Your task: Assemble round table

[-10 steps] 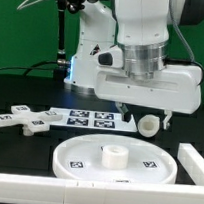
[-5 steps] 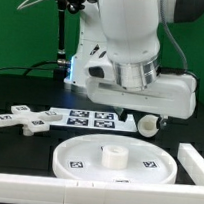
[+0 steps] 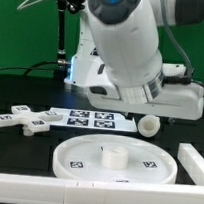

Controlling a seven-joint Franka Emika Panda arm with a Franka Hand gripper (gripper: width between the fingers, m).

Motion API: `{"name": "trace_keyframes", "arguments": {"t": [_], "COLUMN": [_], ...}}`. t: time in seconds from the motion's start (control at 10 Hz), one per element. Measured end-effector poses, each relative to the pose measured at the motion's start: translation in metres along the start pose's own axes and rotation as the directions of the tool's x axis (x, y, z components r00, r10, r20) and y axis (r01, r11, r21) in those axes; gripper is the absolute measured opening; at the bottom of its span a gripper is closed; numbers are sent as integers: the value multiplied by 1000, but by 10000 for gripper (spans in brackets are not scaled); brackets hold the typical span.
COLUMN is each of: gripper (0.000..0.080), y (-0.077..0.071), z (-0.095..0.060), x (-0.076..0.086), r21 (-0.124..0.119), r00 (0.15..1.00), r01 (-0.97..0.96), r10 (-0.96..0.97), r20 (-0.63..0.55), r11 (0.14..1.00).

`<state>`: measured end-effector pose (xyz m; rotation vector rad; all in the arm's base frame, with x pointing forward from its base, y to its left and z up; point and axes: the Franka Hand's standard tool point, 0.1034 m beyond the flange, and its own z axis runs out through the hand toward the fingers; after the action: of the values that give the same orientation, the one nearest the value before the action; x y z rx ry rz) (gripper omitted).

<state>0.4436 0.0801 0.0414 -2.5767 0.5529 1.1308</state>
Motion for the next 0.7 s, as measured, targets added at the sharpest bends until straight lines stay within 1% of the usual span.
{"name": "trace_keyframes", "arguments": {"t": [0.1,0.2,0.3,0.4,0.5,0.7], "gripper": [649,649,649,649,649,649], "y": [0,-1,2,3,5,2], "z": [1,6,14,19,24,28], "x": [2,2,-2,1,2,3], "r21": [-2,-7,-16,-19,-21,-26], "r00": [998,996,986,980,977,979], "r01": [-1,1,-1,-3,-6,-1], "r10": [1,0,4,7,10,7], "r20": [57,92,165,199,215,204], "r11": [1000,1000,1000,1000,1000,1000]}}
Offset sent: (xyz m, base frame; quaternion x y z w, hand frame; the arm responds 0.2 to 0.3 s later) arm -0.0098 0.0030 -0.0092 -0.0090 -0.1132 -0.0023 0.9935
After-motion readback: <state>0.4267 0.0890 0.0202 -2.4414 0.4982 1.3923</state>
